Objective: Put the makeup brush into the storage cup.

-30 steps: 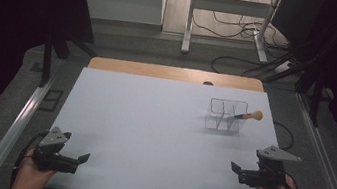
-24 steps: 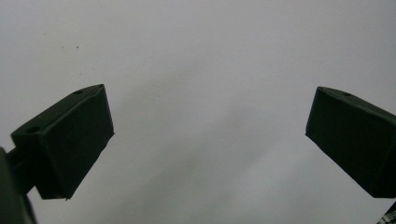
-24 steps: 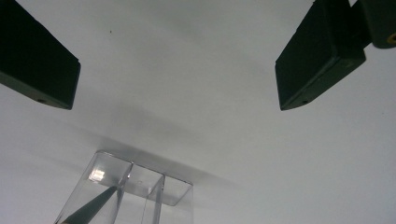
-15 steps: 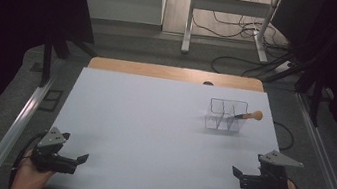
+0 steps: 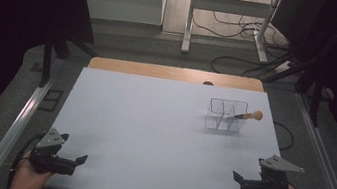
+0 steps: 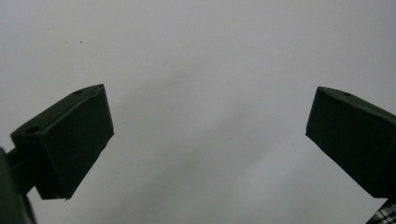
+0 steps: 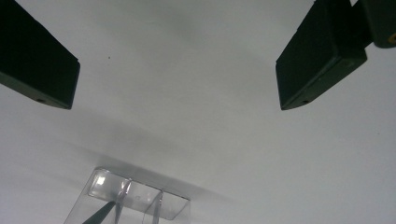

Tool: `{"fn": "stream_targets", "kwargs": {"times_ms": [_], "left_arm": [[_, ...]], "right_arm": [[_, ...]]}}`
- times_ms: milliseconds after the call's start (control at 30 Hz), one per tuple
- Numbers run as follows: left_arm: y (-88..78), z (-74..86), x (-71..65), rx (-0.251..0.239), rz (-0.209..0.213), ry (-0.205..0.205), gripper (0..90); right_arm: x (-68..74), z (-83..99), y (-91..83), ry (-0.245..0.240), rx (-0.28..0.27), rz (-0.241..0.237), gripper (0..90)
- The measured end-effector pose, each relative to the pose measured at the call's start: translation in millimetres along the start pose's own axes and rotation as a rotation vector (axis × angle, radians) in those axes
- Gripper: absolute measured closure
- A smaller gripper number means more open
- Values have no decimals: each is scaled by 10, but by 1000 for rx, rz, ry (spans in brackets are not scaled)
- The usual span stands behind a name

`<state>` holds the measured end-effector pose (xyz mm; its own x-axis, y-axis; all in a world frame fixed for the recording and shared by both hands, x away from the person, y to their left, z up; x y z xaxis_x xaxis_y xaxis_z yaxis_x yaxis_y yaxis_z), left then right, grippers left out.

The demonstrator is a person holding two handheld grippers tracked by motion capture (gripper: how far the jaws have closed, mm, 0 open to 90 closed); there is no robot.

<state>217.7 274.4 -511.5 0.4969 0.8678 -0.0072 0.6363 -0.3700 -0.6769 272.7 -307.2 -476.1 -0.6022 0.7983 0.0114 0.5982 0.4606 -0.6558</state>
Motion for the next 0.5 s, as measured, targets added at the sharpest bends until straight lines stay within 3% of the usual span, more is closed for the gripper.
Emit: {"fn": "stream_targets", "kwargs": {"times_ms": [500], "left_arm": [[-13, 20, -1, 2, 1, 0, 10]], "right_arm": [[23, 98, -53, 9, 11, 3, 0]]}}
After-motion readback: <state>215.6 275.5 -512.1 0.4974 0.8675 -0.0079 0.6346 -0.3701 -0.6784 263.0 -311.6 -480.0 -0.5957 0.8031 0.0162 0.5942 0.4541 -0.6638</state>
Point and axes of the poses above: each handheld gripper's, and its own axes: y roughly forward along the jaws, z roughly out of its underside, x roughly to its left, the point moved 2 cm from there along y, roughly forward along the jaws, and after that the axes turned 3 degrees about -z, right-handed, at the moved point
